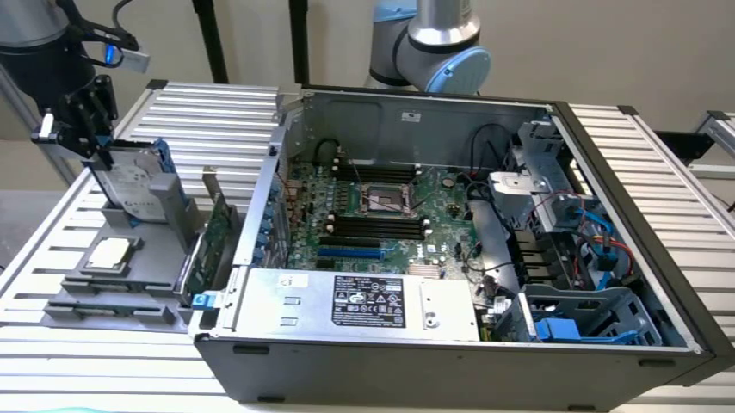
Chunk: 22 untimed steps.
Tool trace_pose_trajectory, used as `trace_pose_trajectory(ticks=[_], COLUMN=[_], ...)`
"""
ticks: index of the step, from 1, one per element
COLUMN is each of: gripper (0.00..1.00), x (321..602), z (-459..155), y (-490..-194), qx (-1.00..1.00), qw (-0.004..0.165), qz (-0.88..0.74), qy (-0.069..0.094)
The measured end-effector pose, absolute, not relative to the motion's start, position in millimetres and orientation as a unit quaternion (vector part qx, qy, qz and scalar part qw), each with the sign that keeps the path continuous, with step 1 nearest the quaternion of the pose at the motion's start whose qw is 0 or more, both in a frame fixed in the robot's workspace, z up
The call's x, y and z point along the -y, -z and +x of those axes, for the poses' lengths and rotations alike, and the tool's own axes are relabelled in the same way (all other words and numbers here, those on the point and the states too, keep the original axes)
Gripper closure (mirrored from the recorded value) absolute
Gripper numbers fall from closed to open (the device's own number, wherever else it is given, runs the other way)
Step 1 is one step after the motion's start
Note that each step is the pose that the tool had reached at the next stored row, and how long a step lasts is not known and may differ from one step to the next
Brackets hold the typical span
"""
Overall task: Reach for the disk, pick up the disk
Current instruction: 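Pick up the disk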
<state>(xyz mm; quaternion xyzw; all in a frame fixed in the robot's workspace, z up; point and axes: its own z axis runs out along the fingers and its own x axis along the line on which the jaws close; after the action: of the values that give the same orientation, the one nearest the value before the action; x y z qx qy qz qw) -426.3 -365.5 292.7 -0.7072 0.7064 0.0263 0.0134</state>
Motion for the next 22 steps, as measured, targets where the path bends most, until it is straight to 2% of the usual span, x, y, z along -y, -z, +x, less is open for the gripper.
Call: trace_pose_trajectory(ticks=[22], gripper=[0.67], x=[370.9], z=[-426.3], y=[-292.7], qx=[-0.706], qw=[0.014], qz=[-0.707], qy=[-0.027])
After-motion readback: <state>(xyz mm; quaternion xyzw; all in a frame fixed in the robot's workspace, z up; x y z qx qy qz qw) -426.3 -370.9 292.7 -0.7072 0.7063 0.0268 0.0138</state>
